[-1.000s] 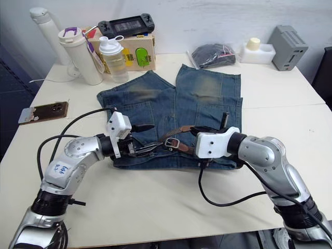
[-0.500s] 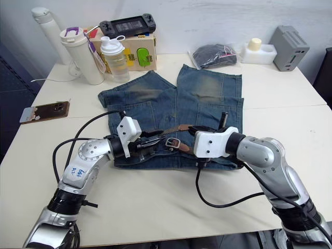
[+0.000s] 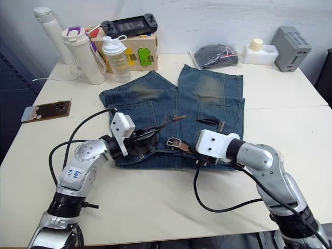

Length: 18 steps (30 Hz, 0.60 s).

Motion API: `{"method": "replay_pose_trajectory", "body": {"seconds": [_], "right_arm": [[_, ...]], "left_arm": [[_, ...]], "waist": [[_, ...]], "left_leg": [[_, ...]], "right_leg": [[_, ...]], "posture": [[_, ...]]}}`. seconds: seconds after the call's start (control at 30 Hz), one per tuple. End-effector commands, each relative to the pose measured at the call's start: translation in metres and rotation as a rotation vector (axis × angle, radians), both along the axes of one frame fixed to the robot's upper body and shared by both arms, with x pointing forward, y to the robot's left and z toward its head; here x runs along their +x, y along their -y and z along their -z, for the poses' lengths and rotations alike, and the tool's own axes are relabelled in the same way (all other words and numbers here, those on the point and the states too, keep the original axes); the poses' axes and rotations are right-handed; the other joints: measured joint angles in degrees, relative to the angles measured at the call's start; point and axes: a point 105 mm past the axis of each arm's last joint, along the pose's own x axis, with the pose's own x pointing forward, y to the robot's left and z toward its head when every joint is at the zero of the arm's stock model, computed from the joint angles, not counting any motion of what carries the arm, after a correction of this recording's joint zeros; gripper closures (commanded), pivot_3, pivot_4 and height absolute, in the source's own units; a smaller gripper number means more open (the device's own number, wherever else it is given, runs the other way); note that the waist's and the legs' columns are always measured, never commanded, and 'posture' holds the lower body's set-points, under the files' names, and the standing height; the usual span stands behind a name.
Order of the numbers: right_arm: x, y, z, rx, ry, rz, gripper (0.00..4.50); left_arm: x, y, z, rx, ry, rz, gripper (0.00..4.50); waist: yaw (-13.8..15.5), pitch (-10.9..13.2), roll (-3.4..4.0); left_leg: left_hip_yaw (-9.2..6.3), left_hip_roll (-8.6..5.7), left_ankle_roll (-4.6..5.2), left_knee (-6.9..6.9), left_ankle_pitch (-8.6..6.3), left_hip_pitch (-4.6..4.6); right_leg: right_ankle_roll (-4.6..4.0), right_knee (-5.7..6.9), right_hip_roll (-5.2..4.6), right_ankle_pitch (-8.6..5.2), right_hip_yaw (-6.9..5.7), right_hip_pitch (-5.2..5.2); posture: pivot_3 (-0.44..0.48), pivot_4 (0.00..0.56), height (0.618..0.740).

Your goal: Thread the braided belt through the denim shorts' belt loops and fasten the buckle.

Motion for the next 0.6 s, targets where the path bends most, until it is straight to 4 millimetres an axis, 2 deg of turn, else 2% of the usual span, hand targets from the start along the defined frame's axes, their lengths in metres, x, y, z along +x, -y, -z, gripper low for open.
{"method": "replay_pose_trajectory", "body": {"seconds": [0.03, 0.23, 0.53, 0.6], "right_arm": [[-0.011, -0.020, 0.004, 0.024, 0.001, -0.051, 0.08], [-0.007, -0.034, 0.020, 0.073, -0.013, -0.011, 0.08], [0.010, -0.031, 0.035, 0.100, -0.055, 0.101, 0.08], [0.011, -0.032, 0.033, 0.110, -0.052, 0.103, 0.59]], "left_arm": [[-0.005, 0.002, -0.021, -0.053, 0.054, 0.014, 4.50], [-0.005, 0.001, -0.025, -0.060, 0.056, 0.014, 4.50], [-0.005, -0.003, -0.028, -0.062, 0.053, 0.002, 4.50], [-0.005, -0.005, -0.026, -0.056, 0.049, -0.001, 4.50]], "waist": [[-0.05, 0.00, 0.00], [-0.12, 0.00, 0.00], [-0.12, 0.00, 0.00], [-0.13, 0.00, 0.00]], "left_leg": [[0.00, 0.00, 0.00, 0.00, 0.00, 0.00], [0.01, 0.00, -0.01, -0.01, 0.00, 0.01], [0.01, -0.03, -0.01, 0.03, 0.01, 0.01], [0.01, -0.02, -0.01, 0.04, 0.01, 0.02]], "right_leg": [[0.00, 0.01, 0.01, 0.00, 0.00, -0.01], [0.00, 0.05, 0.03, 0.00, -0.03, -0.04], [0.01, 0.17, 0.04, 0.00, -0.07, -0.03], [0.00, 0.18, 0.04, 0.00, -0.07, -0.03]], "posture": [[0.000, 0.150, 0.682], [0.000, 0.150, 0.682], [0.000, 0.150, 0.682], [0.000, 0.150, 0.682]]}}
